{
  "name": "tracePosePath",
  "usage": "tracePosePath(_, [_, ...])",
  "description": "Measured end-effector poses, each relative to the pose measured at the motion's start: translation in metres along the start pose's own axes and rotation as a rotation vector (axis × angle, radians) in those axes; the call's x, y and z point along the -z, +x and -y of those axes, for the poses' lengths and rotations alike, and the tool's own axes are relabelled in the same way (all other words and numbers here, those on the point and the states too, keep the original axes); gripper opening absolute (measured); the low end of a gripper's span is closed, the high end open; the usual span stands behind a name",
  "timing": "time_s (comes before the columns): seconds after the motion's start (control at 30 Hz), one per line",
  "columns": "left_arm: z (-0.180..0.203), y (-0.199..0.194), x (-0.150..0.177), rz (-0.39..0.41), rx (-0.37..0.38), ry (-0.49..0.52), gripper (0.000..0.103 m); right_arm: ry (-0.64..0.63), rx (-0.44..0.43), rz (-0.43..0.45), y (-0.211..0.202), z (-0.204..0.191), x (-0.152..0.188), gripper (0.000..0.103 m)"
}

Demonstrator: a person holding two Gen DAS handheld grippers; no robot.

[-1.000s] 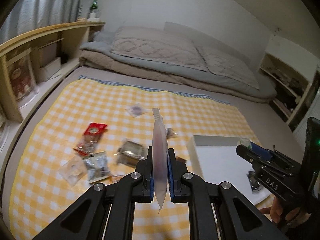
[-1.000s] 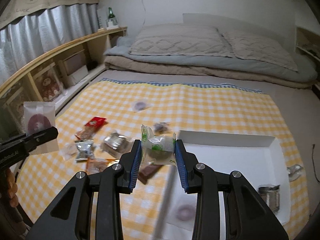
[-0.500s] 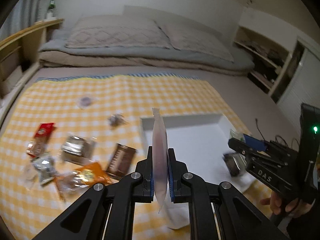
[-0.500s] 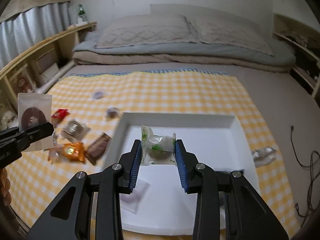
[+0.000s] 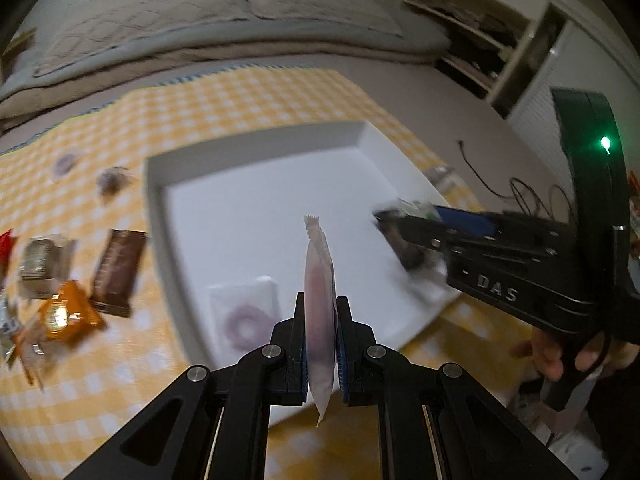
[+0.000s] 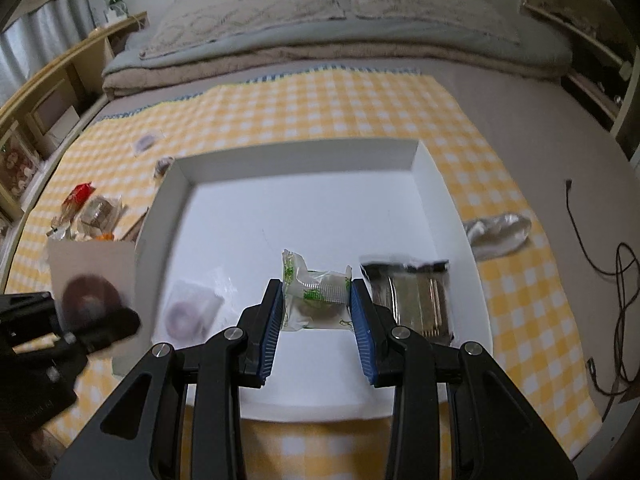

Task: Organize snacks
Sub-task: 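Open both tools to release the two packets into the tray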

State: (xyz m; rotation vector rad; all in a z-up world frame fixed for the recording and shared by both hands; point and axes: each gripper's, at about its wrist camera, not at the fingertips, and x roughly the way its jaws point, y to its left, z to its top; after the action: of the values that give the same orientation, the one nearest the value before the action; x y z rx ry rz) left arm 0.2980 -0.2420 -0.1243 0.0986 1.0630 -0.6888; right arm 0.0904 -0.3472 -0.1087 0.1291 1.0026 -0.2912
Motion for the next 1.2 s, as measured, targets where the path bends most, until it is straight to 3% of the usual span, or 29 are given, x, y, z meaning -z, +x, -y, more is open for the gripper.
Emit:
tracePosePath(0.2, [0.002, 0.032, -0.01, -0.058, 0.091, -0.033, 0.011, 0.012, -0.002, -0.039, 0.004, 0.008, 0.005, 0.035])
tracePosePath(0.3, [-0.003, 0.04, -0.009, -0.074, 0.096, -0.04, 0.013, 0.027, -0.008, -0.054, 0.007, 0.012, 0.006, 0.035])
tracePosePath(0.43, [-0.011, 0.047, -0.013, -0.066, 0.04, -0.035, 0.057, 0.018, -0.013, -0.057, 0.009, 0.012, 0.007, 0.035])
tracePosePath(0.77, [-0.019, 0.05, -0.013, -0.051, -0.024, -0.023, 0.06, 0.028, -0.013, -0.045, 0.014, 0.012, 0.013, 0.04])
tracePosePath(0.83, [-0.016, 0.045, -0.007, -0.051, -0.03, -0.022, 0.06, 0.023, -0.011, -0.066, 0.017, 0.011, 0.015, 0.047])
tracePosePath(0.9, [-0.013, 0.037, -0.001, -0.05, -0.035, -0.022, 0.06, 0.02, -0.006, -0.081, 0.02, 0.012, 0.017, 0.063])
tracePosePath(1.2, [-0.018, 0.02, 0.007, -0.042, -0.058, -0.032, 0.062, -0.019, 0.007, -0.097, 0.019, 0.01, 0.022, 0.083])
